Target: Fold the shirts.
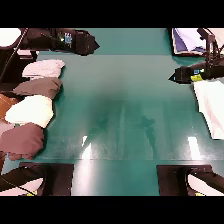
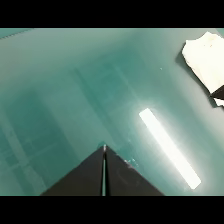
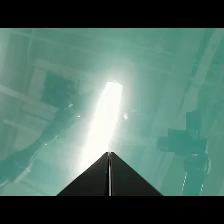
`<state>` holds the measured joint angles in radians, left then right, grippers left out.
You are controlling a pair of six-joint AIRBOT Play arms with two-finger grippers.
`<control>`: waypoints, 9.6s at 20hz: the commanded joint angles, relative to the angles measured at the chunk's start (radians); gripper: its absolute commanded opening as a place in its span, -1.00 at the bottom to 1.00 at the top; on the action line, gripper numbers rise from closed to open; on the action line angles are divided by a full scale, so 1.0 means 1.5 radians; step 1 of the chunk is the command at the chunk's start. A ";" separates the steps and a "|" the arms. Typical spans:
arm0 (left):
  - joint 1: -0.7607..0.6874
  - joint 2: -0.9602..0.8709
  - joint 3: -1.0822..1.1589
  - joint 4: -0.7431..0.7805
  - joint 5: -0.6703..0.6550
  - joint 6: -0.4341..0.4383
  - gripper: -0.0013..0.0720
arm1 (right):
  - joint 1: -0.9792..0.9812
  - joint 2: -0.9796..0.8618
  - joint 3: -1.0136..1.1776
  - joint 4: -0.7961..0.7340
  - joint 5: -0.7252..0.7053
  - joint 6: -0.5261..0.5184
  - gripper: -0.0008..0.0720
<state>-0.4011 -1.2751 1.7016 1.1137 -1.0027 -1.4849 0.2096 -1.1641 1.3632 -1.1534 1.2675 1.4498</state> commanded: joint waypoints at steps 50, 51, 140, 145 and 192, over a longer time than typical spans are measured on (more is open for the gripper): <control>0.308 -0.296 0.251 0.419 -0.011 -0.121 -0.91 | 0.001 0.035 0.034 -0.001 -0.072 0.001 -0.94; 0.296 -0.246 0.251 0.418 -0.013 -0.106 -0.91 | 0.001 0.037 0.064 -0.001 -0.070 0.001 -0.94; 0.128 0.180 -0.163 0.096 -0.265 0.003 -0.91 | -0.052 -0.067 0.227 -0.027 0.305 0.009 -0.95; 0.024 0.179 -0.445 0.085 -0.219 0.013 -0.91 | -0.024 -0.075 0.019 -0.086 0.280 0.008 -0.95; 0.210 -0.074 -0.259 -0.153 0.079 0.058 -0.91 | -0.023 -0.073 0.057 -0.083 0.255 -0.013 -0.94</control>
<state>-0.0872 -1.4555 1.2163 0.8272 -0.8642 -1.3975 0.1741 -1.2751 1.3640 -1.2762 1.6249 1.4376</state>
